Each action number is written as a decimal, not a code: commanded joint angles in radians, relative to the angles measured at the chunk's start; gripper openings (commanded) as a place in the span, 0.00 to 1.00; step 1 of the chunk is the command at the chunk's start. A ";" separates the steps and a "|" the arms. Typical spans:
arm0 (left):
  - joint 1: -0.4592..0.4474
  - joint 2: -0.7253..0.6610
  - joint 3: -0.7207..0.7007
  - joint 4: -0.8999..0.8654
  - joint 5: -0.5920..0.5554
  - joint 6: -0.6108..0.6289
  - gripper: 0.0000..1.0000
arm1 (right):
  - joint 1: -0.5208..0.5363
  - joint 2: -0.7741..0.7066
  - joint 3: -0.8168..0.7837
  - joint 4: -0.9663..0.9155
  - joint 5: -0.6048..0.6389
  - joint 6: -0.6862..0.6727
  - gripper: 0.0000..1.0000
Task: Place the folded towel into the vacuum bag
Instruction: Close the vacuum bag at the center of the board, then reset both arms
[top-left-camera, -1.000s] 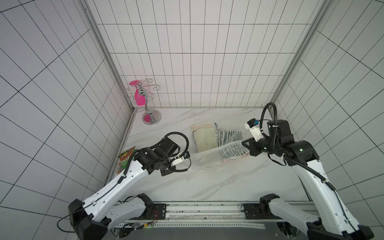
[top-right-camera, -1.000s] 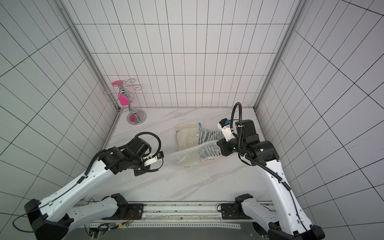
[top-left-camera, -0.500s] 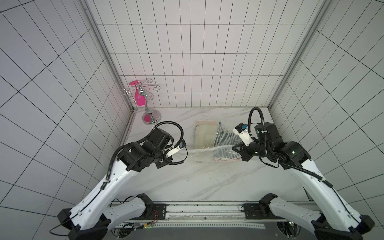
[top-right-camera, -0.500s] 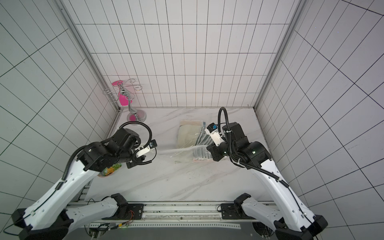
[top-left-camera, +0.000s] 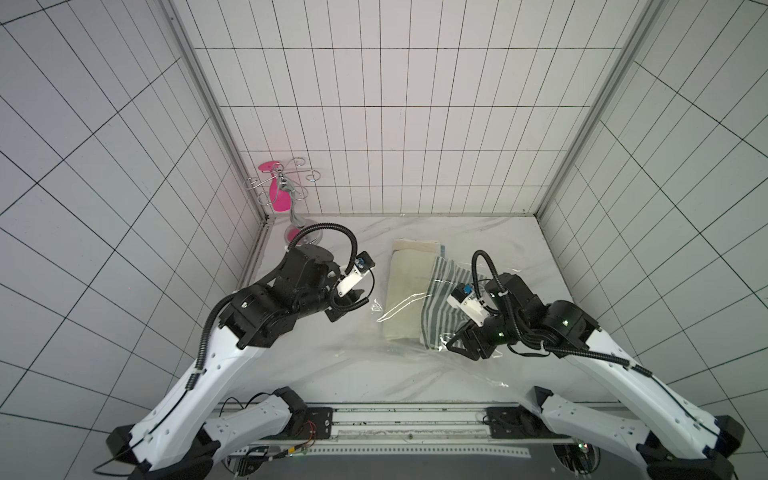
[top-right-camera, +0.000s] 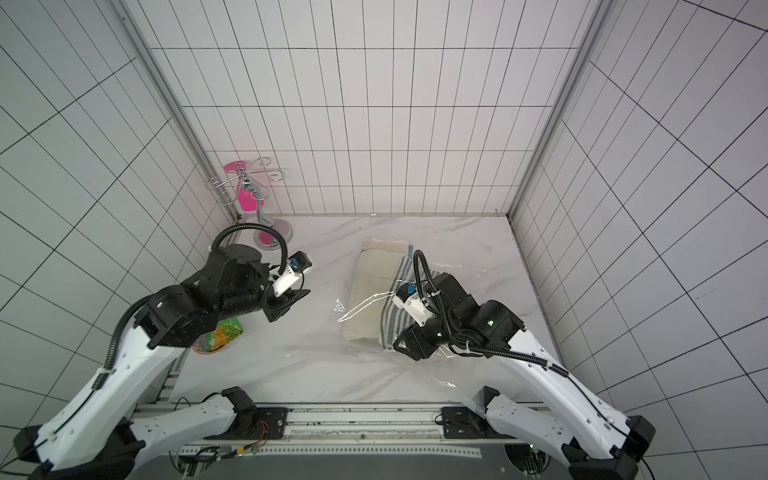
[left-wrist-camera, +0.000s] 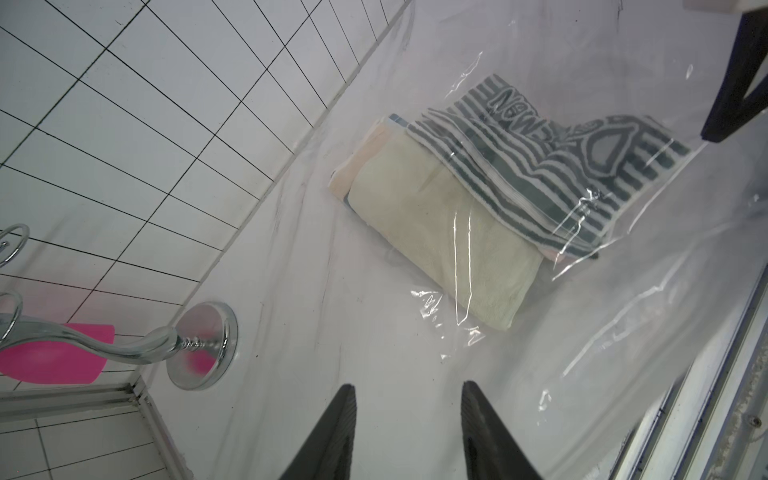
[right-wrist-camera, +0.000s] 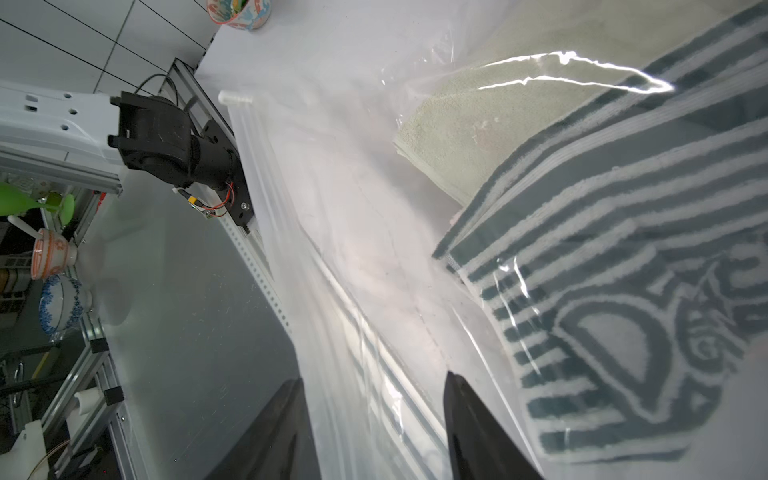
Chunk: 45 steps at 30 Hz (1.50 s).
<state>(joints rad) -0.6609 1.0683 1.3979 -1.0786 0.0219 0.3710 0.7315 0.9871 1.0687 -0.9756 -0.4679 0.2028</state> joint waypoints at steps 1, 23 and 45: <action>0.000 0.057 -0.005 0.131 0.003 -0.146 0.40 | -0.021 0.020 0.024 0.017 -0.104 0.144 0.71; -0.104 0.557 -0.196 0.553 0.119 -0.538 0.35 | -0.452 0.606 -0.010 0.339 0.218 0.305 0.64; 0.074 0.712 -0.168 0.510 -0.066 -0.597 0.34 | -0.363 0.714 0.185 0.352 0.214 0.261 0.67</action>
<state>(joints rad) -0.5991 1.8103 1.2610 -0.5411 0.0132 -0.1848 0.3672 1.8511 1.4113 -0.6365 -0.2794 0.3889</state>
